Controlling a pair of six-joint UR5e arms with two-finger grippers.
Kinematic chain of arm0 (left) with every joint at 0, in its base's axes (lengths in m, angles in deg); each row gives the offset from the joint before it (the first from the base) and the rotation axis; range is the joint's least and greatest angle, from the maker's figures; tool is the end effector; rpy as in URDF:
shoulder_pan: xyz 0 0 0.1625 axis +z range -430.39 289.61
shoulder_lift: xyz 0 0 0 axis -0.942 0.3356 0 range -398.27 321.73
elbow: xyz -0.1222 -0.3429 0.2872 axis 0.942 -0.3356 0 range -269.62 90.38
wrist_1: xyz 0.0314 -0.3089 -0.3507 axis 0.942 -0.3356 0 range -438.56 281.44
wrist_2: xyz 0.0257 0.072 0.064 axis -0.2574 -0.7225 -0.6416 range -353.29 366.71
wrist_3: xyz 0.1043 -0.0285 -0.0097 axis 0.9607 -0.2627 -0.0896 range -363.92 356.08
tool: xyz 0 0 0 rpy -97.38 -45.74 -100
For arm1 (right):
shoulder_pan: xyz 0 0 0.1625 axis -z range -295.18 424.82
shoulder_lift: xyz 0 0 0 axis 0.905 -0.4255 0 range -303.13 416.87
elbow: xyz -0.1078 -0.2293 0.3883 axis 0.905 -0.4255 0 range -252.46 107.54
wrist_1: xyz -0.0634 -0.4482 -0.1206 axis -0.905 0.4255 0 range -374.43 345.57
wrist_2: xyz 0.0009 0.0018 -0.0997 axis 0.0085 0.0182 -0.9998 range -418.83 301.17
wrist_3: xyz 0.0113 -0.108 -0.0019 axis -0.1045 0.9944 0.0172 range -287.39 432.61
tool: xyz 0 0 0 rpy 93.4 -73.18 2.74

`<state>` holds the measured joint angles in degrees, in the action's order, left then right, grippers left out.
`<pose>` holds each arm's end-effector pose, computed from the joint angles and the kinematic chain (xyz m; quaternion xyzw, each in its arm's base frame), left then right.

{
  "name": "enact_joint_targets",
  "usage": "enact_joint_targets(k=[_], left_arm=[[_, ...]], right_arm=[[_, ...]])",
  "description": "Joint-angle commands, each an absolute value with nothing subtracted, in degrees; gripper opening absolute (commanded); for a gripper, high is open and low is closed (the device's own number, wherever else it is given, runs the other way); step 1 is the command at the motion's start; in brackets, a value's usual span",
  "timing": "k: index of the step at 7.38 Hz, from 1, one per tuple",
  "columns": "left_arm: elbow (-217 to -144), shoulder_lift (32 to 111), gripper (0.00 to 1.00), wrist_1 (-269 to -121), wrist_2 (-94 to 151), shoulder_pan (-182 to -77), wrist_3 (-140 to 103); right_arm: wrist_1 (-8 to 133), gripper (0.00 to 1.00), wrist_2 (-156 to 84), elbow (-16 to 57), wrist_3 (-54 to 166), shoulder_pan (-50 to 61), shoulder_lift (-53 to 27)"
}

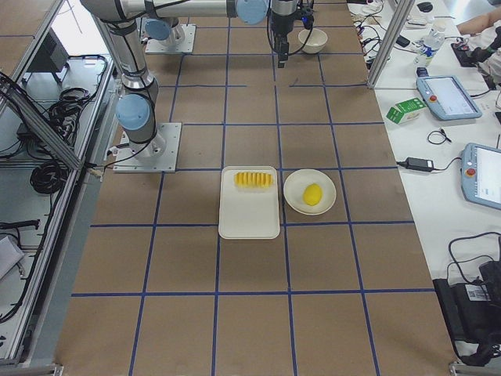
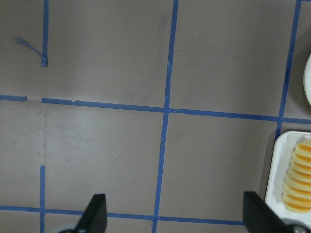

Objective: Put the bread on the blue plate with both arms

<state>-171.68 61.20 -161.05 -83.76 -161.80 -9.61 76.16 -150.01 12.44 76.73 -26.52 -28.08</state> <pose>-0.1480 -0.6322 0.5103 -0.0376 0.9979 -0.0523 0.0008 0.1450 -0.5876 0.5174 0.0475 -0.9988 0.0054 0.0105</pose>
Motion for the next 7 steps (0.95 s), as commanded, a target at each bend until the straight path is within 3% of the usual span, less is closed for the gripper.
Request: enact_joint_targets(k=[1, 7], left_arm=[[-170.5, 62.0, 1.00, -160.9, -83.6, -161.7, -9.0], [-171.7, 60.7, 1.00, -160.9, -85.3, -161.7, -7.0]], right_arm=[[76.2, 1.00, -150.0, 12.4, 76.7, -26.5, -27.9], [76.2, 1.00, -150.0, 12.6, 77.3, -26.0, -28.3]])
